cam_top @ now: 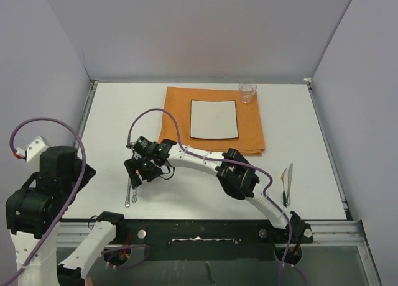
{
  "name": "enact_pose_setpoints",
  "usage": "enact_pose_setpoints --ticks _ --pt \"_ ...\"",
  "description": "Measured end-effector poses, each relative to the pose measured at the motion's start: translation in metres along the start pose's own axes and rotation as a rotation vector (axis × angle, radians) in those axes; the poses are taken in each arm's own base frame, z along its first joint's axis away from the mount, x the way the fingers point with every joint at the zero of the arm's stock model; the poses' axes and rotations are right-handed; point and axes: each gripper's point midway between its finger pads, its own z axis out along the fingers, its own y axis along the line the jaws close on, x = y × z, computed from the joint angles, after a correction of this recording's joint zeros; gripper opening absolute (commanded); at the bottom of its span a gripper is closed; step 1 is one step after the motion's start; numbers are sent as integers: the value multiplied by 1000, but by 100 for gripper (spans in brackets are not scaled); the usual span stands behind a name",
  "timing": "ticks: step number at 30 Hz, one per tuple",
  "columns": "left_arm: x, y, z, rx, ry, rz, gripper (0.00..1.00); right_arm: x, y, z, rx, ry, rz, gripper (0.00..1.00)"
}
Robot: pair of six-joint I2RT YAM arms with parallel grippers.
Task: Set the dinner table for one person
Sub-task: Pick up the spoon from the center of the board.
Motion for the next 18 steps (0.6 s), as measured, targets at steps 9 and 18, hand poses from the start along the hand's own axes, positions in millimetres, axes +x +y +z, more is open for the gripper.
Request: enact_pose_setpoints --ticks 9,18 --pt "-16 -2 -36 149 -47 25 50 -8 6 29 30 -32 69 69" --pt "-38 -5 -79 246 -136 -32 50 2 24 43 142 -97 136 55"
